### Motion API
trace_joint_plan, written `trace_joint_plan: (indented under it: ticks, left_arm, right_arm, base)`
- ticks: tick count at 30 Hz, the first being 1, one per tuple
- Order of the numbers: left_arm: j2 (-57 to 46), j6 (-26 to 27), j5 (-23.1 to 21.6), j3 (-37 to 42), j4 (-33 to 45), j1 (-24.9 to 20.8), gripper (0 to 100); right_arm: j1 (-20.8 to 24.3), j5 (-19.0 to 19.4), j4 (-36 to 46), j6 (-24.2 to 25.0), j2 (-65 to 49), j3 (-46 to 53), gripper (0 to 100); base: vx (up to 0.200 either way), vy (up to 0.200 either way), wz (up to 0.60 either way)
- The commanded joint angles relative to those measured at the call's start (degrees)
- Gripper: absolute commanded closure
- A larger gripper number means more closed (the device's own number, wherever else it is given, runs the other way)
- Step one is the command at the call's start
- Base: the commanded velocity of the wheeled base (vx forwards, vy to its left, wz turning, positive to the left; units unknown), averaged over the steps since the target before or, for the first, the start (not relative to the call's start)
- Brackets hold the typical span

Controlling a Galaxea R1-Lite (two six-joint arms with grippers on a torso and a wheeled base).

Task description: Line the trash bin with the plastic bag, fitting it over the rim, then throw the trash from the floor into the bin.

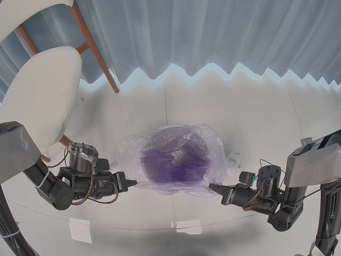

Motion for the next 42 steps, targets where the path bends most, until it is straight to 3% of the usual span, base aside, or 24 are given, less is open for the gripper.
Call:
trace_joint_plan:
  ticks: [1, 6, 23, 42]
  left_arm:
    - [1.9, 1.6, 0.4, 1.4, -0.2, -0.2, 100]
    - [5.1, 4.1, 0.8, 1.7, -0.5, 0.2, 100]
    - [8.8, 4.4, 3.9, 1.4, -0.6, -0.4, 100]
    - [11.3, 4.3, 3.9, 1.2, -0.6, -1.0, 100]
  right_arm:
    - [0.8, 0.0, -1.0, -0.1, 0.3, 1.0, 100]
    - [0.3, -0.1, -1.0, 0.0, 1.8, 0.6, 100]
    - [-3.6, -0.3, -0.9, -0.2, 4.7, -3.3, 100]
    - [-3.6, -1.3, -1.0, -0.4, 9.8, -5.4, 100]
  base:
    - [0.000, 0.000, 0.00]
    - [0.000, 0.000, 0.00]
    - [0.000, 0.000, 0.00]
    - [0.000, 0.000, 0.00]
